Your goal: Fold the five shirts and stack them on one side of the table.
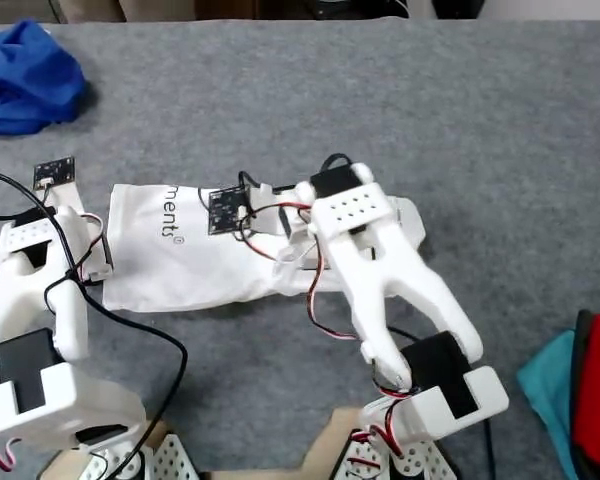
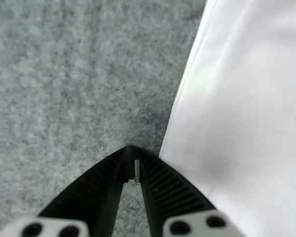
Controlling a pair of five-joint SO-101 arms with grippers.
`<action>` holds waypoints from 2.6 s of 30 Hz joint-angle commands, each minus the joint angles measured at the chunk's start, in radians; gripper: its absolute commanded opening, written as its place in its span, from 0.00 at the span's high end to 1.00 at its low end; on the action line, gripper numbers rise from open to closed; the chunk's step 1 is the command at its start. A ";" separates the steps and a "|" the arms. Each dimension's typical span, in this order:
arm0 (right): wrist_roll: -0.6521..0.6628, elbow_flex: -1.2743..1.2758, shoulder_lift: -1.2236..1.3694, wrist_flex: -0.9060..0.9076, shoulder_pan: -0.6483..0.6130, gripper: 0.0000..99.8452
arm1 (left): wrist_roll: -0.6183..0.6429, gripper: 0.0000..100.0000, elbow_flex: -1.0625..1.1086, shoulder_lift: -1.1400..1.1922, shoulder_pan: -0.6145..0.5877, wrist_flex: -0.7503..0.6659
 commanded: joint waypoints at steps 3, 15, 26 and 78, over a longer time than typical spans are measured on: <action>-0.028 -0.022 0.074 -0.133 -0.028 0.99 | 0.000 0.98 -0.038 -0.002 -0.002 -0.011; -0.028 -0.309 0.311 -0.138 -0.027 0.99 | 0.000 0.98 -0.037 -0.002 -0.002 -0.011; -0.068 -0.435 0.177 0.124 0.010 0.99 | 0.002 0.98 -0.044 -0.008 0.037 0.006; -0.068 -0.430 -0.093 0.371 0.102 0.99 | 0.115 0.97 -1.091 0.806 0.037 0.704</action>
